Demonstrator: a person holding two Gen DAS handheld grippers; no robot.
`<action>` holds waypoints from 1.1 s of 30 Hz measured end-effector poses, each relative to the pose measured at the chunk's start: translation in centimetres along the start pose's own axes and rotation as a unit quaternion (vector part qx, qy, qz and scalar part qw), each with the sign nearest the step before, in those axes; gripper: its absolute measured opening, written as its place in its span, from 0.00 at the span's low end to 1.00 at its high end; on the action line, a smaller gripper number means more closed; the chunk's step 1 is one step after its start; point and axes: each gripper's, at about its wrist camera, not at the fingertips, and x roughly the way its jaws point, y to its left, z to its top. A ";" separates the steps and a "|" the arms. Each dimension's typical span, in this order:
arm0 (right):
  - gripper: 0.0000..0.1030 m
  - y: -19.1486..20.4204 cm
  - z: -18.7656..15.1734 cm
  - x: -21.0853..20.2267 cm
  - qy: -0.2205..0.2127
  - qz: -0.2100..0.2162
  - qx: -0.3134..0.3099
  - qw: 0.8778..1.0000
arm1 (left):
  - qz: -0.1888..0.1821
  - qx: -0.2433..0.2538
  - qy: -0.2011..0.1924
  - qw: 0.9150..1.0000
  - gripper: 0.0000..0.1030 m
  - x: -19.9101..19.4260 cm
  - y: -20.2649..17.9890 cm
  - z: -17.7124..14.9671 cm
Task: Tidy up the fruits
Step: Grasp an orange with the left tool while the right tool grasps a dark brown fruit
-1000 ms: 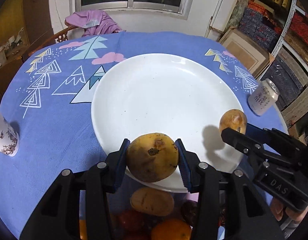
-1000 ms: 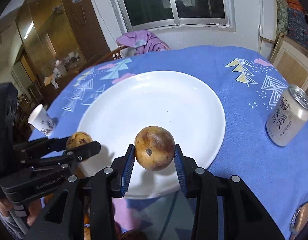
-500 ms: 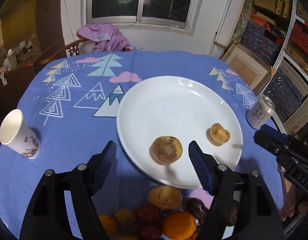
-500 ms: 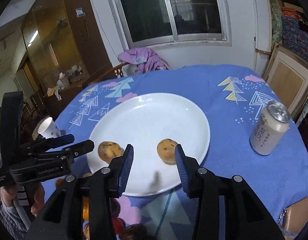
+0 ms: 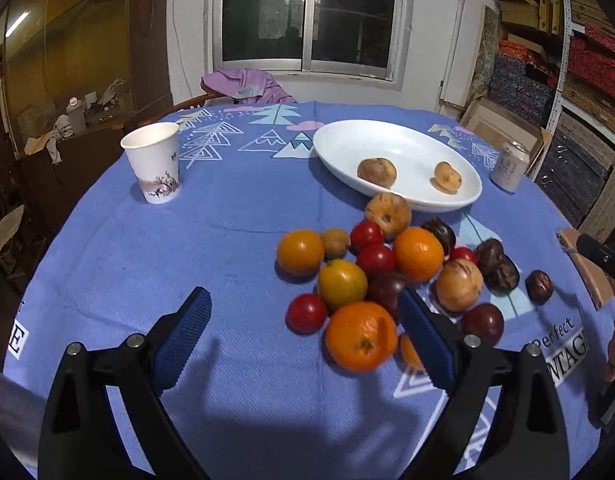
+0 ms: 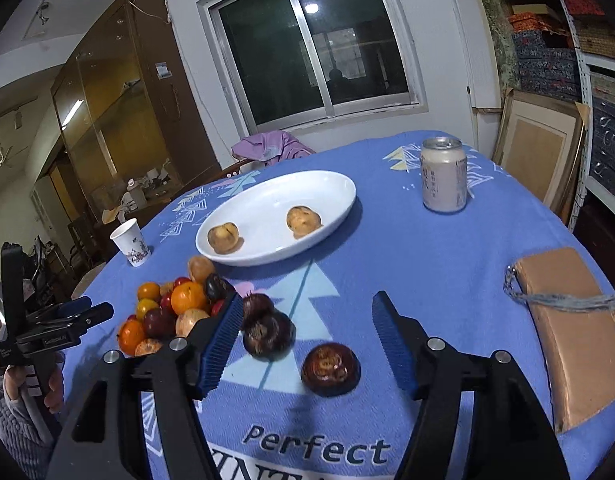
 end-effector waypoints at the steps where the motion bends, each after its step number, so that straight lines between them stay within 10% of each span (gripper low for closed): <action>1: 0.66 0.0 -0.2 0.0 0.002 0.000 -0.001 1.000 | -0.004 0.007 0.002 1.000 0.89 -0.1 -0.4 -0.6; 10: 0.73 0.4 -0.6 0.8 0.018 -0.004 0.000 1.000 | -0.023 0.040 0.024 0.999 0.89 1.7 -2.0 -1.4; 33: 0.74 -0.8 -0.7 1.7 0.039 -0.023 0.023 0.999 | -0.101 -0.007 0.066 0.993 0.44 3.7 -1.0 -1.5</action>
